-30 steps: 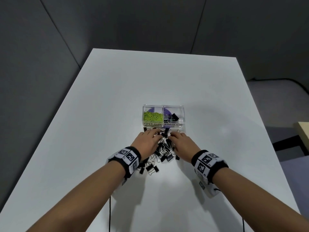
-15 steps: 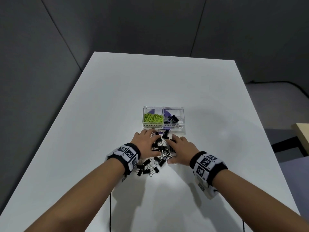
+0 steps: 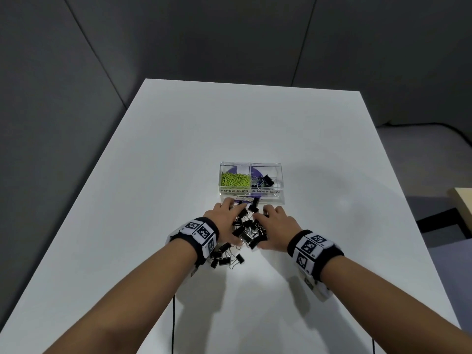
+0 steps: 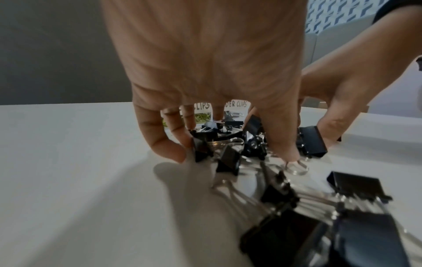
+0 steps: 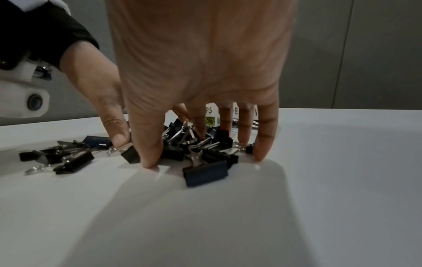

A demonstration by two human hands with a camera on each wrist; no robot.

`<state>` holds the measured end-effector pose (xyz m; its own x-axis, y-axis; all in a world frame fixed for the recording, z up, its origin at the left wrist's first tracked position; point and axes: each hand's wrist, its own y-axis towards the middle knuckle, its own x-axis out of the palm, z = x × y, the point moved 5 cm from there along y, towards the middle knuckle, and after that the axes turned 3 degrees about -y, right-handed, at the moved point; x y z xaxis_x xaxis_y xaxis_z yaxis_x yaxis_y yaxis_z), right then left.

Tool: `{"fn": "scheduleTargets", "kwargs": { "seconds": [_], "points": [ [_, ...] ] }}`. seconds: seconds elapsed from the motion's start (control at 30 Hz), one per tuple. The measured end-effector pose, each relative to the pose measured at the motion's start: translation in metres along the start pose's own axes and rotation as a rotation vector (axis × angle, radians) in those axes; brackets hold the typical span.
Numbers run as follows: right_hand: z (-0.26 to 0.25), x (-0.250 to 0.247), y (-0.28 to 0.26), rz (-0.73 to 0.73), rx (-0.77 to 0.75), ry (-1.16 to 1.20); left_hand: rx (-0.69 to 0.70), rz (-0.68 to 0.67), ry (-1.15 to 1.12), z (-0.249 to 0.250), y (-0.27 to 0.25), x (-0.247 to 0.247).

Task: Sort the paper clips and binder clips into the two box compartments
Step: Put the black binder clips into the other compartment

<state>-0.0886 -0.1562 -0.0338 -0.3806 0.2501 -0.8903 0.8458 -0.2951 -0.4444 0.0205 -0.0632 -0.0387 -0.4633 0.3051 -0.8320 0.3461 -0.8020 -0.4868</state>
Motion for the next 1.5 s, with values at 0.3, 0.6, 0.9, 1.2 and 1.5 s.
{"fn": "scheduleTargets", "kwargs": {
  "seconds": [0.3,0.6,0.9,1.2,1.5],
  "points": [
    [0.001,-0.006,0.005,0.034,0.044,0.153,-0.045,-0.071,-0.17,0.0,0.006,-0.004],
    [0.008,-0.007,0.011,0.091,0.044,0.278,-0.066,-0.082,-0.252,-0.004,0.009,-0.007],
    [0.012,-0.009,0.001,0.164,0.03,0.351,-0.055,0.032,-0.403,-0.005,0.0,-0.013],
    [0.021,-0.04,-0.007,0.248,0.017,0.455,-0.023,0.08,-0.257,0.0,-0.003,-0.019],
    [0.05,-0.103,0.042,0.278,0.086,0.433,0.026,0.14,-0.147,0.017,0.015,-0.076]
  ]
}}
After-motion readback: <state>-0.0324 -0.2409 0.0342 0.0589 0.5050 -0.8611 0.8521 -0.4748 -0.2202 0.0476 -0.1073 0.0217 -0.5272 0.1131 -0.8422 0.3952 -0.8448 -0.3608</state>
